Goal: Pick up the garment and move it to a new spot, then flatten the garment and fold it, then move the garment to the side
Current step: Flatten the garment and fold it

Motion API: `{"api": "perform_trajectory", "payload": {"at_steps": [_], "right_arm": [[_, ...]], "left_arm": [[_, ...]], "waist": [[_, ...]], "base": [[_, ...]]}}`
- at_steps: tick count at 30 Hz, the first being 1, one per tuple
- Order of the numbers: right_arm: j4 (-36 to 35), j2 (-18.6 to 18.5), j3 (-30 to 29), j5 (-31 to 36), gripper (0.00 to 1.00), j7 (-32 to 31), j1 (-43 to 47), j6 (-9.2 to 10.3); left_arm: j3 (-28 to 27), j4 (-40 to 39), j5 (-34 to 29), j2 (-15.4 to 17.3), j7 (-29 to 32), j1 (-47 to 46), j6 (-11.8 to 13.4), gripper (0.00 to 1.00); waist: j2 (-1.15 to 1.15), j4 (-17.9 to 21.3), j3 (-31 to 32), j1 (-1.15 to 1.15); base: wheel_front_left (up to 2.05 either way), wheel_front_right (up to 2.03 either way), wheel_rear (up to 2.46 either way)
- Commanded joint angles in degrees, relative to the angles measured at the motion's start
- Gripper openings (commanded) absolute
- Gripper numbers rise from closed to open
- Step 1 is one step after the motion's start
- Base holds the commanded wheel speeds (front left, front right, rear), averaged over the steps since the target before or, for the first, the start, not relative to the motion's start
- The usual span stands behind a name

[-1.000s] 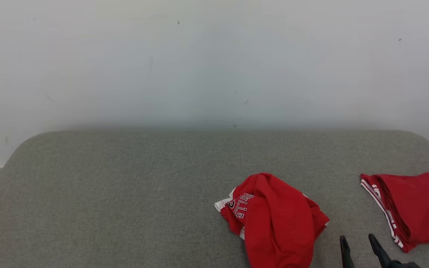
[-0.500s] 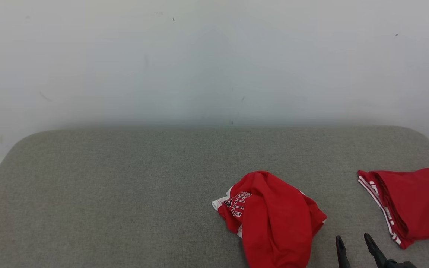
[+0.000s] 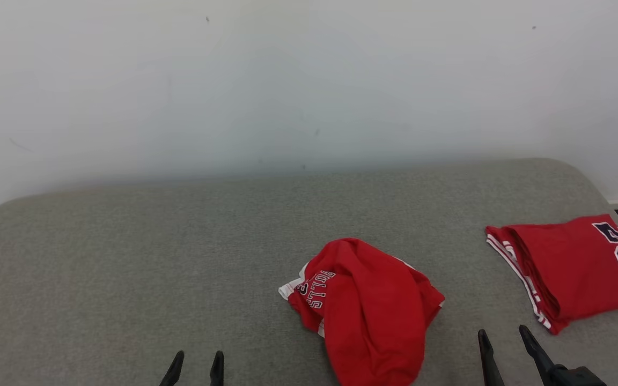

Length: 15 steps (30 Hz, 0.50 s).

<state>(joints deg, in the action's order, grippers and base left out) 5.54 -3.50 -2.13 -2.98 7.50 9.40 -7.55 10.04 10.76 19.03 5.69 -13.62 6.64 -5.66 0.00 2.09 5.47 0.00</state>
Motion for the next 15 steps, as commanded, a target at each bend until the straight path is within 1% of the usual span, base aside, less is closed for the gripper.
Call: {"api": "perform_trajectory", "payload": {"at_steps": [1,4,7,12,13,15], "right_arm": [[-0.2,-0.3,0.0,0.1,1.0,-0.2,-0.3,0.13],[-0.4,-0.4,-0.2,0.1,1.0,-0.1,-0.7,0.13],[-0.3,-0.4,0.0,0.1,1.0,-0.1,-1.0,0.13],[-0.6,-0.5,0.4,-0.1,1.0,0.1,-1.8,0.13],[-0.5,-0.5,0.2,-0.1,1.0,0.2,-2.0,0.13],[-0.4,-0.5,0.2,-0.2,1.0,0.2,-2.3,0.13]], "left_arm": [[0.8,0.5,0.3,-0.2,0.0,-1.4,-0.5,1.0],[4.4,2.2,0.6,-0.6,0.6,-4.2,-1.3,1.0],[7.7,4.1,1.4,-1.0,1.9,-7.3,-1.5,1.0],[10.7,7.9,3.6,-1.6,4.9,-12.2,-1.8,1.0],[10.9,8.6,3.8,-1.8,5.4,-13.0,-1.6,1.0],[10.3,10.3,4.4,-2.0,6.4,-14.3,-0.2,1.0]], "waist": [[0.0,3.1,-1.4,0.0],[0.0,5.9,-2.4,0.0],[0.0,8.8,-3.5,0.0],[0.0,13.1,-5.6,0.0],[0.0,13.7,-6.0,0.0],[0.0,14.9,-6.5,0.0]], "base": [[0.0,0.0,0.0],[0.0,0.0,0.0],[0.0,0.0,0.0],[0.0,0.0,0.0],[0.0,0.0,0.0],[0.0,0.0,0.0]]}}
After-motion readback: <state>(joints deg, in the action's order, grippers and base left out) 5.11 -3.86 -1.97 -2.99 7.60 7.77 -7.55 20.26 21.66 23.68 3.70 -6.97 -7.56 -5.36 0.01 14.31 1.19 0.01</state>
